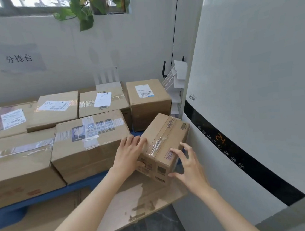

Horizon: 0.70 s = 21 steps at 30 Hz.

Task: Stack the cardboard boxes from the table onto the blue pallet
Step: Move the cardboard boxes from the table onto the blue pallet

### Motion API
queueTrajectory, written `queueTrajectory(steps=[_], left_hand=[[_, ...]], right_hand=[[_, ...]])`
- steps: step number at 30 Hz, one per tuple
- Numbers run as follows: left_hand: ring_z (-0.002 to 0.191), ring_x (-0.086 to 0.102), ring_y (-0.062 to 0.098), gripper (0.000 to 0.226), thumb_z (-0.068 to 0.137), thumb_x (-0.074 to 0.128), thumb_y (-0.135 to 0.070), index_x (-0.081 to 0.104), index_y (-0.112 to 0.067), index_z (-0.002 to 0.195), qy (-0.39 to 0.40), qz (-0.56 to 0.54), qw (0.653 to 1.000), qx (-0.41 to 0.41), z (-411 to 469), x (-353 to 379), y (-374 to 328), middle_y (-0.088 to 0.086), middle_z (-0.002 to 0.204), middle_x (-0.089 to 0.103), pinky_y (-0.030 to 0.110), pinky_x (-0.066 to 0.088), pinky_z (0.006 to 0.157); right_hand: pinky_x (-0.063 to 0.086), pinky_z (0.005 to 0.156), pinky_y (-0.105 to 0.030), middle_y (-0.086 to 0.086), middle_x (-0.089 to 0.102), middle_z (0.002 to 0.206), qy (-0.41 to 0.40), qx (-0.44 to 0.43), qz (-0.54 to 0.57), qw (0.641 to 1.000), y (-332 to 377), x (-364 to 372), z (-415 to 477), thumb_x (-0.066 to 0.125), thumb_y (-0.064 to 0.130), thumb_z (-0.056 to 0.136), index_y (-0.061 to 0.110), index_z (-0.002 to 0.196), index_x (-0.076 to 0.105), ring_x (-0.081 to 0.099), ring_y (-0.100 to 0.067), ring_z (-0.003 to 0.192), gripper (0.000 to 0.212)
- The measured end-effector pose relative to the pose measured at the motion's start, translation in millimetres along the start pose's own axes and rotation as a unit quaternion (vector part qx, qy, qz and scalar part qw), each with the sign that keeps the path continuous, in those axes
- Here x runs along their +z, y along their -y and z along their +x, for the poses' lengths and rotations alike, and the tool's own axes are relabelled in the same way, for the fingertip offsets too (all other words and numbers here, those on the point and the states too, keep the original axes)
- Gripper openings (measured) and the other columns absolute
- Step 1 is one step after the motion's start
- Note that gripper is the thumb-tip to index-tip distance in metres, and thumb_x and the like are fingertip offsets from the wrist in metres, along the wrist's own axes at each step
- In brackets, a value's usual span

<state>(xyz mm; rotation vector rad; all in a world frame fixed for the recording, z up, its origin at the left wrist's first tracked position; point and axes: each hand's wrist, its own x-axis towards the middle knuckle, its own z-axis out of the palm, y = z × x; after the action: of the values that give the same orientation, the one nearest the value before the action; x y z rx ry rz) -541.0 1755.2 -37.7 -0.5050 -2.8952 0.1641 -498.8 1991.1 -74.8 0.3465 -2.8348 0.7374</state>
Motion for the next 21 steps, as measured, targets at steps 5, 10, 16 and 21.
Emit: queueTrajectory(steps=[5,10,16,21], left_hand=[[0.148,0.003,0.024,0.089,0.085,0.066,-0.026,0.008,-0.021,0.153,0.031,0.028,0.999,0.000,10.9,-7.5,17.6,0.001,0.158,0.019,0.042,0.007,0.119],[0.147,0.011,0.023,0.070,0.089,0.061,-0.016,0.023,-0.018,0.148,0.048,0.017,0.999,0.006,10.7,-8.8,26.0,0.002,0.151,0.033,0.045,0.020,0.117],[0.125,0.050,0.023,0.073,0.066,0.082,-0.015,0.048,-0.017,0.131,0.023,0.033,0.999,0.006,7.0,-9.1,35.5,0.001,0.122,0.062,0.038,0.049,0.094],[0.118,0.055,0.026,0.086,0.051,0.086,0.000,0.051,-0.010,0.128,0.019,0.029,0.999,0.007,-0.4,-13.8,38.3,0.008,0.118,0.062,0.036,0.053,0.084]], right_hand=[[0.011,0.121,-0.043,0.004,0.015,0.160,0.047,-0.116,-0.101,0.987,-1.2,-11.5,22.4,0.069,0.053,0.080,0.040,0.148,0.023,0.004,-0.020,0.149,0.083],[0.020,0.120,-0.039,0.004,0.026,0.155,0.059,-0.140,-0.119,0.981,3.5,-10.3,30.3,0.064,0.056,0.081,0.039,0.147,0.025,0.015,-0.020,0.147,0.078],[0.037,0.110,-0.045,0.000,0.041,0.144,0.018,-0.128,-0.135,0.982,4.6,-4.8,27.8,0.070,0.057,0.075,0.036,0.138,0.031,0.034,-0.025,0.139,0.077],[0.038,0.107,-0.048,0.000,0.040,0.144,0.012,-0.101,-0.139,0.985,12.9,2.1,28.5,0.070,0.055,0.076,0.036,0.139,0.032,0.033,-0.025,0.139,0.076]])
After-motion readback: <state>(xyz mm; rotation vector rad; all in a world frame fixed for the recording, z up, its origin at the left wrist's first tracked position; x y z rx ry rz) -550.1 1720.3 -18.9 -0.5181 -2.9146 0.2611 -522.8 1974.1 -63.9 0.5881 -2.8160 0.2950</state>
